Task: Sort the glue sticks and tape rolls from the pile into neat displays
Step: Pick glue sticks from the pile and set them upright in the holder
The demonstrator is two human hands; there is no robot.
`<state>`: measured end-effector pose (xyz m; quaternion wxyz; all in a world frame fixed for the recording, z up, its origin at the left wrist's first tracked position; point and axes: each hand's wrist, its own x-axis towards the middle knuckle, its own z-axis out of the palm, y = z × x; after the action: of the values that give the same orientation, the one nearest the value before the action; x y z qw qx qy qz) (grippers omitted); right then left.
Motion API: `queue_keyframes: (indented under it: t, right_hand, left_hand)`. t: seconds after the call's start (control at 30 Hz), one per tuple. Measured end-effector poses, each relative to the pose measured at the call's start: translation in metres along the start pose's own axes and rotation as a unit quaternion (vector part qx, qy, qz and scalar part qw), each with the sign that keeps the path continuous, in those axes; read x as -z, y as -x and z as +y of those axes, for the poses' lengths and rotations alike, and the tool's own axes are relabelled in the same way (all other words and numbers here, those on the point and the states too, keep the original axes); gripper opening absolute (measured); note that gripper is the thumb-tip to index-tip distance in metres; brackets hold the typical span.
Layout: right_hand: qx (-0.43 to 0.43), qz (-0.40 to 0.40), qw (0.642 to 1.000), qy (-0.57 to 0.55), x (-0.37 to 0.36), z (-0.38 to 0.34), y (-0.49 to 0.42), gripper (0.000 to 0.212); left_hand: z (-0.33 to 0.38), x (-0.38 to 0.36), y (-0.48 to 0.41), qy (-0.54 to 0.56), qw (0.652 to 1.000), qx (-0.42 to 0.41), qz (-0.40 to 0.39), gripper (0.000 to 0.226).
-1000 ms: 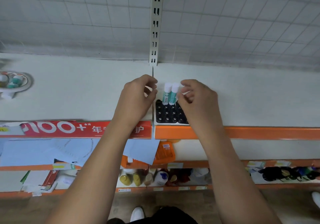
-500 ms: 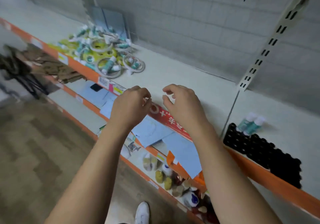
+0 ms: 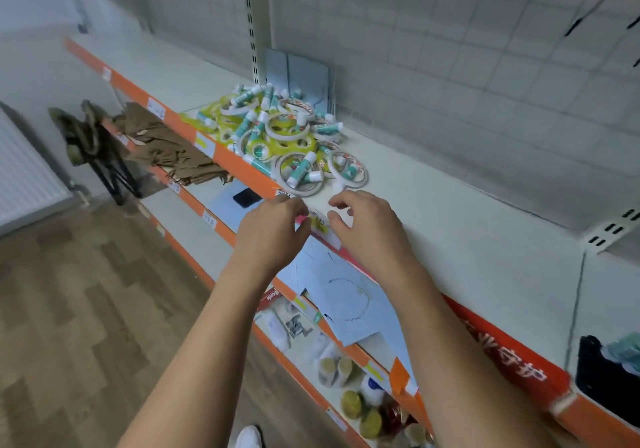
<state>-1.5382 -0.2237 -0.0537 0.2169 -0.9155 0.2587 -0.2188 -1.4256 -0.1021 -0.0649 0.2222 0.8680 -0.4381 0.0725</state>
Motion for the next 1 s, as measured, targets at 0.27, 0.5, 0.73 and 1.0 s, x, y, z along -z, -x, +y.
queue_keyframes:
  t: [0.27, 0.5, 0.73, 1.0]
  right_hand:
    - [-0.087, 0.03, 0.996, 0.004, -0.039, -0.022, -0.049, 0.018]
    - [-0.115, 0.069, 0.991, 0.007, -0.046, -0.021, -0.062, 0.018]
    - [-0.06, 0.064, 0.996, 0.017, -0.048, -0.015, -0.084, 0.019]
    - [0.002, 0.01, 0.995, 0.094, -0.067, -0.015, -0.113, 0.031]
  left_hand:
    - [-0.051, 0.005, -0.073, 0.038, 0.996, -0.081, -0.01, 0.02]
    - [-0.051, -0.007, -0.114, 0.022, 0.994, -0.1, -0.027, 0.027]
    - [-0.053, -0.02, -0.129, 0.037, 0.995, -0.077, -0.047, 0.031]
    - [-0.069, 0.001, -0.136, 0.078, 0.996, -0.042, 0.026, 0.037]
